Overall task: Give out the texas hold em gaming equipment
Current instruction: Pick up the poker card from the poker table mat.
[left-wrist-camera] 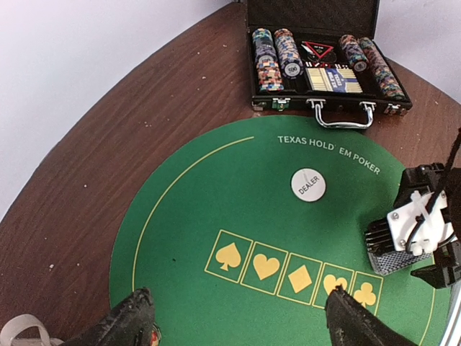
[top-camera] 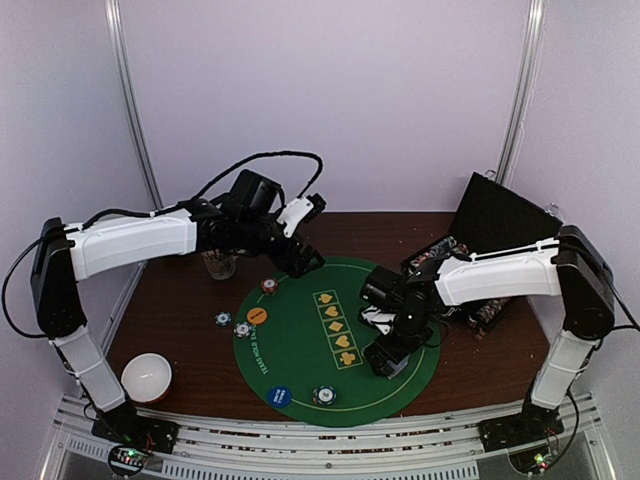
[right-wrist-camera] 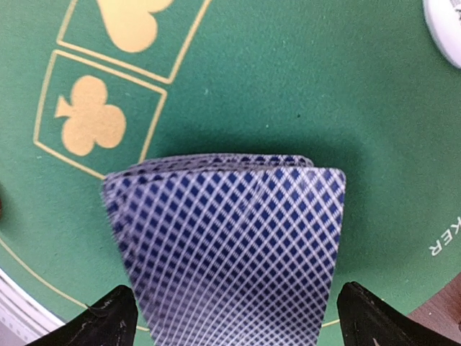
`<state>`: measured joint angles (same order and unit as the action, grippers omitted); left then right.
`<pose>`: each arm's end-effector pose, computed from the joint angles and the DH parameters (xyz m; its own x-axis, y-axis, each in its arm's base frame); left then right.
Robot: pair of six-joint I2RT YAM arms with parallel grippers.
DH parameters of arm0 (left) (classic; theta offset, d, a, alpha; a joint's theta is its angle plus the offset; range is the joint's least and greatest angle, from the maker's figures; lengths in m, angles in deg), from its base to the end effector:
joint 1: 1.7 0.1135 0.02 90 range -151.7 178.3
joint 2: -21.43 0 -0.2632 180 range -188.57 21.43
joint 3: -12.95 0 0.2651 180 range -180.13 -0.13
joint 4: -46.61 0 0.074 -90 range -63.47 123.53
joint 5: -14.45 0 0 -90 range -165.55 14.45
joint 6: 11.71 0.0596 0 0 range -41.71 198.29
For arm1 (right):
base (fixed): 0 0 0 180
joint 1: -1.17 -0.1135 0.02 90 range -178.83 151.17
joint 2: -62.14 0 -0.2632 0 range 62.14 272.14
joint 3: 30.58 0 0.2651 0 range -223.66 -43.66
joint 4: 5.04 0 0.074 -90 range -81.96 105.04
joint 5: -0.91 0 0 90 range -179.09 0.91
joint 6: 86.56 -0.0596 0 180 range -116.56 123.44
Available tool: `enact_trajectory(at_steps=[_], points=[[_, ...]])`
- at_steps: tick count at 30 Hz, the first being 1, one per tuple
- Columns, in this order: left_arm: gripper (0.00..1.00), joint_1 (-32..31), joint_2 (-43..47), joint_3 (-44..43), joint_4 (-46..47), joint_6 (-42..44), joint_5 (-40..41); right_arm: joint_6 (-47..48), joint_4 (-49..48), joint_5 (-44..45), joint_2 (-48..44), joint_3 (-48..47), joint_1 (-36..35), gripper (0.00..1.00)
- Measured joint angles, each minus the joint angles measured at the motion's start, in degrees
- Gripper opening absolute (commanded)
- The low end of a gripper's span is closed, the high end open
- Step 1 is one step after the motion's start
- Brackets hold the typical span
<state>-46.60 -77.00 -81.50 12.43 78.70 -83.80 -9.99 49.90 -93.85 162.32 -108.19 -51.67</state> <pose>0.2969 -0.3079 0.2733 -0.4321 0.4406 -0.7869 0.7816 0.6182 -0.0830 0.2015 0.2741 0.1406 -0.7606 -0.6203 -0.1915 -0.6461 0.7523 0.1290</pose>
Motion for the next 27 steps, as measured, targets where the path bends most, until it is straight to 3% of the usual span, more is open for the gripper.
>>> enact_trajectory(at_steps=[9, 20, 23, 27], points=[[0.86, 0.0, -0.17, 0.02, 0.0, 0.17, -0.35, -0.48, -1.88, 1.95, 2.1, 1.11, -0.22, 0.81], [0.86, 0.0, -0.37, 0.02, 0.0, 0.22, -0.61, -1.99, -5.64, 3.19, 0.09, 4.5, -1.42, 0.8], [0.86, 0.0, -0.39, 0.02, 0.0, 0.22, -0.79, -1.97, -6.6, 3.1, -0.37, 5.29, -1.53, 0.68], [0.85, 0.0, -0.44, 0.02, 0.0, 0.17, -1.07, -1.66, -7.8, 3.45, -0.79, 5.88, -2.05, 0.63]])
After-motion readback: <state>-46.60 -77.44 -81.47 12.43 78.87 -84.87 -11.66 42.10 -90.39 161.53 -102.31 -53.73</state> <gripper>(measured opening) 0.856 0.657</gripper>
